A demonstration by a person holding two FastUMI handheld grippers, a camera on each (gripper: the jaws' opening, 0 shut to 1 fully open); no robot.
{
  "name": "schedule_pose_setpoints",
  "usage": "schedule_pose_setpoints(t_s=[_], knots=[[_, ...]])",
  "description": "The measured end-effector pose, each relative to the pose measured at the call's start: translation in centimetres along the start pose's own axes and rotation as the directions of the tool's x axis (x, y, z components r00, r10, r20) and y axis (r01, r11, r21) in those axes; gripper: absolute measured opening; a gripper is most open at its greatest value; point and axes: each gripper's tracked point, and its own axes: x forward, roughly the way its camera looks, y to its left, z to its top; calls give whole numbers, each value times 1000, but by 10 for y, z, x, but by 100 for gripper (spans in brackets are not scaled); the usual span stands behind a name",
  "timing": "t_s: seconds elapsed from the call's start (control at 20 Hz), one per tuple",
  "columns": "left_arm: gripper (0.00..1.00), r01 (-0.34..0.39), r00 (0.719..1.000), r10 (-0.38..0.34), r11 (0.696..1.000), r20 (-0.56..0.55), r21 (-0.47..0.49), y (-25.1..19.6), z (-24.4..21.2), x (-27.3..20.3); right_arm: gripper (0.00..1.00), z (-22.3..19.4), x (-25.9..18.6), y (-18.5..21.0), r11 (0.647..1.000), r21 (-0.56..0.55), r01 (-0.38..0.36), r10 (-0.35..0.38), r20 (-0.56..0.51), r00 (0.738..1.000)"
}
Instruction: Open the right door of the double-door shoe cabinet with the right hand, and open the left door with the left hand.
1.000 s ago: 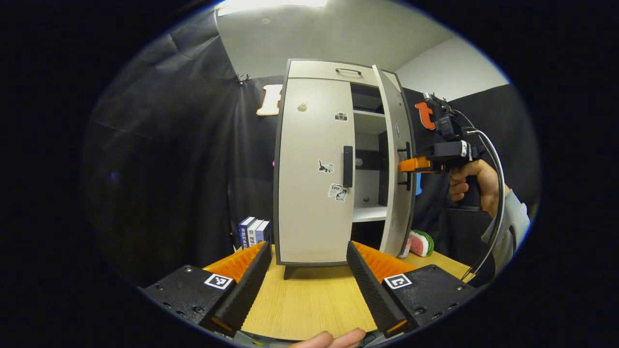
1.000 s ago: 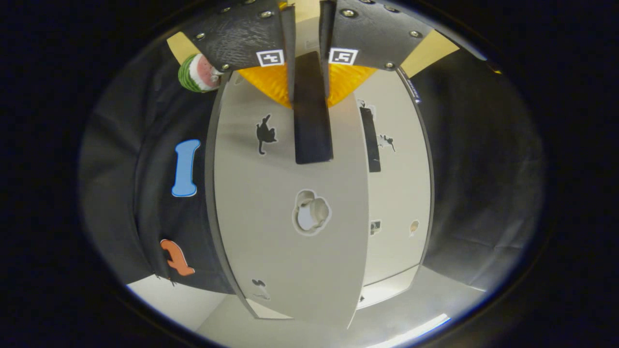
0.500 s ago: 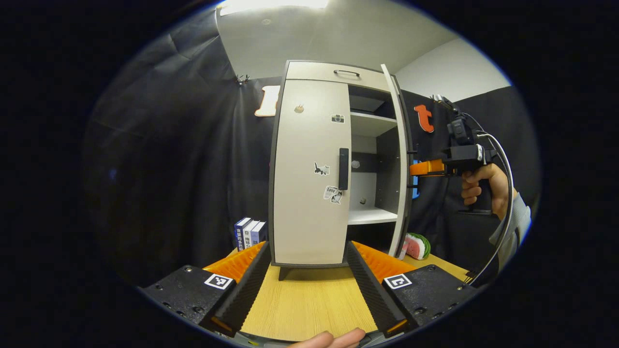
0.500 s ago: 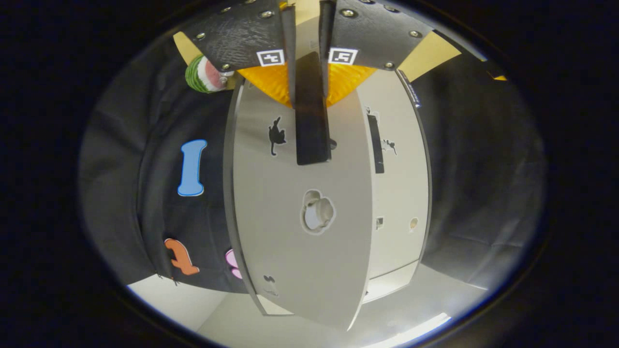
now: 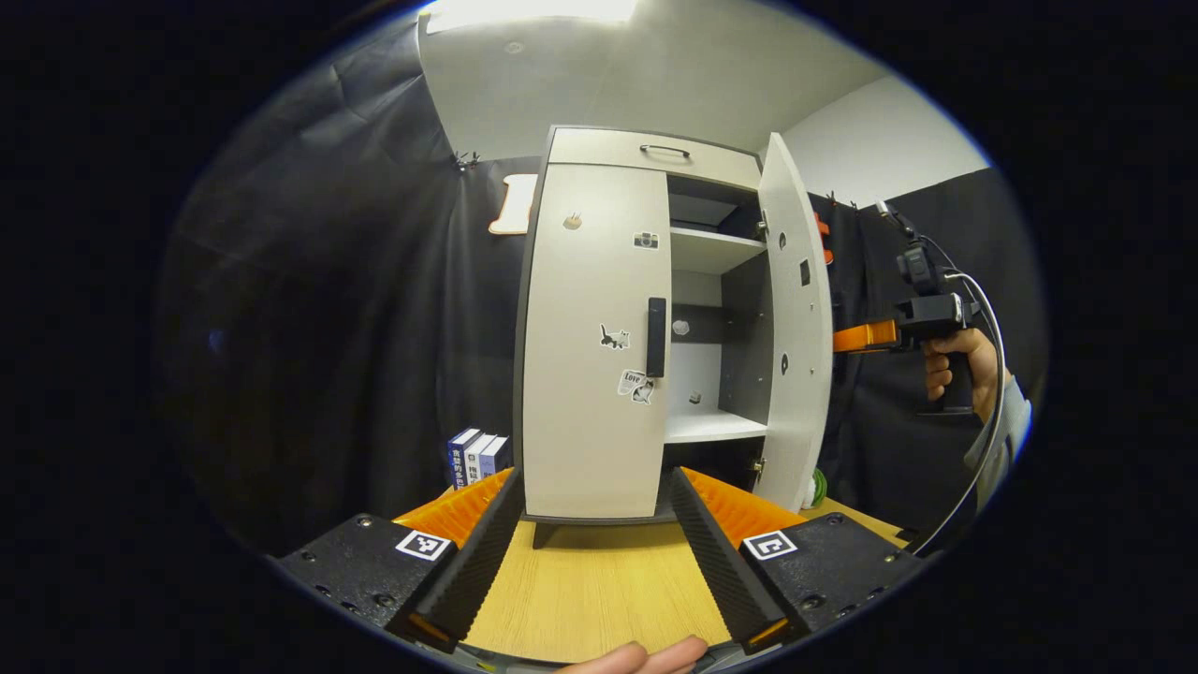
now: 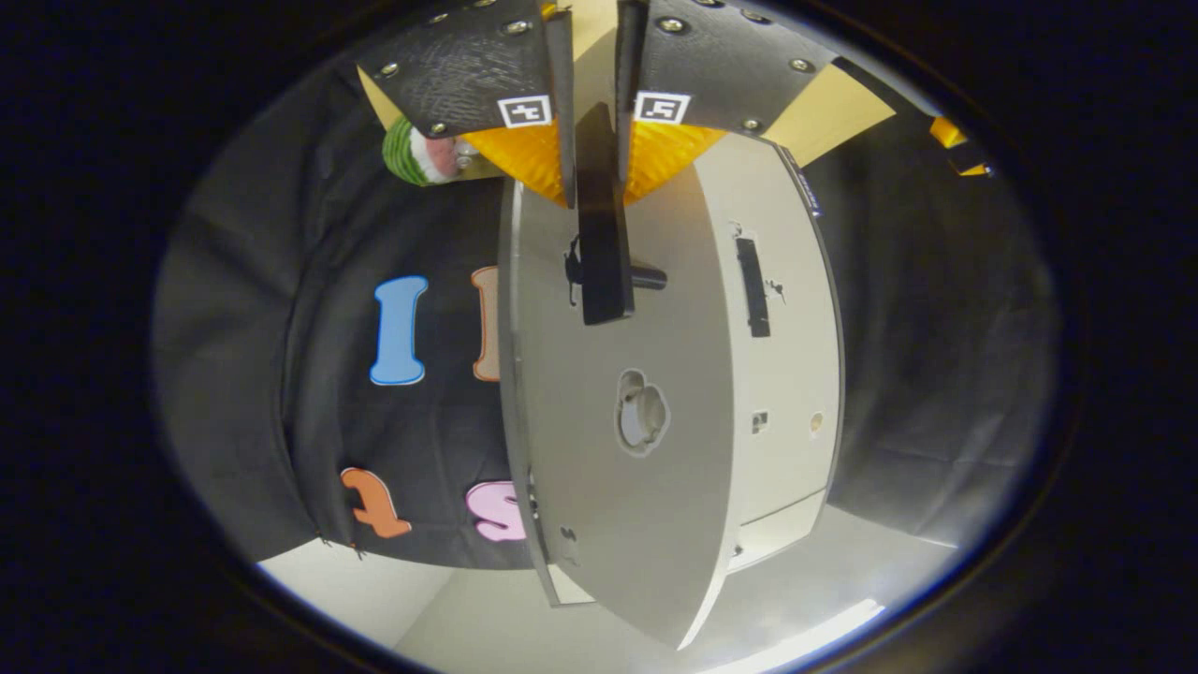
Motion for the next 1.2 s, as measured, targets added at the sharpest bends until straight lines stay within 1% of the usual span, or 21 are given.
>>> schedule_pose_setpoints(t_s=[0.05,0.1,0.15,0.2,0.25,0.3,0.35,0.4,0.45,0.5,0.55,0.6,0.7,0.75,0.85,1.0,1.05,1.1,1.15,1.2], knots=[[96,-1,1000,1,1000,-1,2,-1,0,1,18,0,-1,-14,1000,0,28,-28,-1,1000],[98,0,1000,0,1000,-1,0,-2,-1,0,17,0,-5,-30,997,-10,81,-81,10,997],[98,1,1000,-1,1000,-1,-4,-4,0,1,1,3,-6,-56,991,-27,131,-131,13,991],[98,3,1000,-3,1000,-2,-9,-8,-1,2,1,4,-9,-83,982,-17,186,-186,17,982],[96,7,1000,-7,1000,-4,-12,-10,-2,4,0,0,-5,-77,992,74,105,-105,-1,994],[98,10,1000,-10,1000,-6,-9,-12,-3,7,0,0,-7,-69,987,160,25,-25,-4,1000],[95,10,1000,-10,1000,-11,-3,-13,-4,7,0,-1,-5,-72,983,186,11,-10,-5,1000],[98,8,1000,-8,1000,-12,3,-14,-5,7,1,3,-4,-77,986,165,4,-5,9,1000],[98,7,1000,-7,1000,-13,8,-14,-6,7,0,3,-5,-79,992,126,6,-8,11,1000],[98,6,1000,-5,1000,-15,12,-13,-7,5,0,6,-4,-82,995,89,37,-39,20,999],[98,4,1000,-4,1000,-15,15,-12,-7,6,3,3,-7,-77,997,59,43,-44,20,999],[98,3,1000,-2,1000,-17,17,-13,-8,6,1,2,-8,-74,998,43,35,-36,18,999],[98,1,1000,-1,1000,-21,13,-11,-10,7,1,1,-9,-78,997,22,73,-73,22,997],[98,11,1000,-11,1000,-27,5,-13,-12,9,0,0,-9,-77,997,6,73,-74,20,997],[98,16,999,-17,1000,-49,-6,-13,-18,12,0,1,-9,-77,997,-14,71,-71,23,997],[98,8,998,-8,1000,-61,7,-8,-20,27,2,1,-15,-75,994,-60,95,-92,45,995],[98,10,997,-9,1000,-70,10,-8,-21,33,2,5,-20,-77,991,-78,107,-101,68,993],[98,16,997,-15,1000,-77,8,-10,-22,38,15,8,-32,-75,990,-83,112,-105,90,990],[98,21,996,-21,1000,-84,4,-11,-22,44,32,3,-49,-72,986,-85,143,-133,115,984],[98,24,996,-24,1000,-85,2,-11,-19,50,49,4,-64,-68,984,-83,158,-145,144,979]])
